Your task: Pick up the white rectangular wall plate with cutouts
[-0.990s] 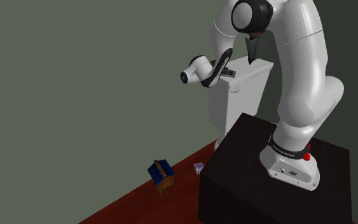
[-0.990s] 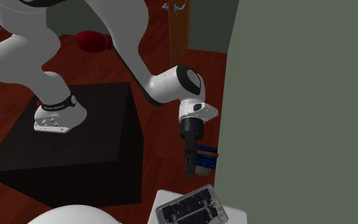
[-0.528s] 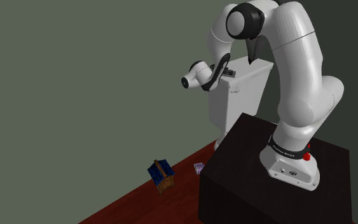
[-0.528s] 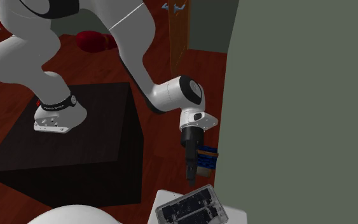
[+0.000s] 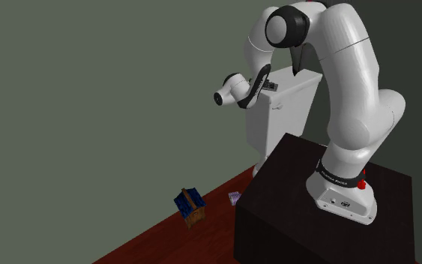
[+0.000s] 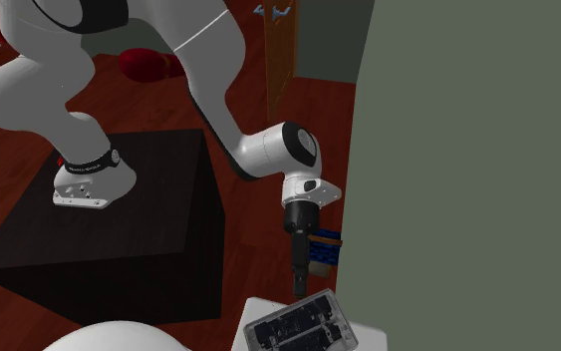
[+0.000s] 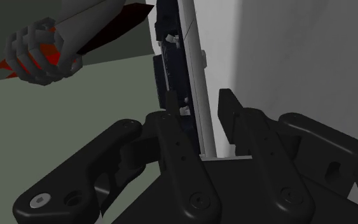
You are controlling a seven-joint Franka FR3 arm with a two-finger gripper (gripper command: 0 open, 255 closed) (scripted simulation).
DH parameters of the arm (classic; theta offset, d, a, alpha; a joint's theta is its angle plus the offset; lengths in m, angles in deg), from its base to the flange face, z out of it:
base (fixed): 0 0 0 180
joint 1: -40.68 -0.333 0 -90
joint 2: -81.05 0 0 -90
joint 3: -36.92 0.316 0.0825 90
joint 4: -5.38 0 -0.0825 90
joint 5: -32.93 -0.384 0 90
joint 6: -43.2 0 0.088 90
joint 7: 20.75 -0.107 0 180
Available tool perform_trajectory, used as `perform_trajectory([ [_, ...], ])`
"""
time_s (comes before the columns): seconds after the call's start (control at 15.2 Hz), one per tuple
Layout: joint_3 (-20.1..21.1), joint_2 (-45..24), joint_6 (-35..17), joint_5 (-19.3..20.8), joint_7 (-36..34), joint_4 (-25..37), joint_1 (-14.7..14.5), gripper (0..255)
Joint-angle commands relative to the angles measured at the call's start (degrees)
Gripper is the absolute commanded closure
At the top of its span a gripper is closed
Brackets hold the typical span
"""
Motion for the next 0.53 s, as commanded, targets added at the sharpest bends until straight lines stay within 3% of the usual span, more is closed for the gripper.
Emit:
perform_trajectory([
  [0.0, -0.03, -0.01, -0.01, -0.02, -0.01, -0.03, 0.04, 255],
  [0.46, 0.04, 2.77, 0.04, -0.36, 1.5, -1.35, 0.05, 255],
])
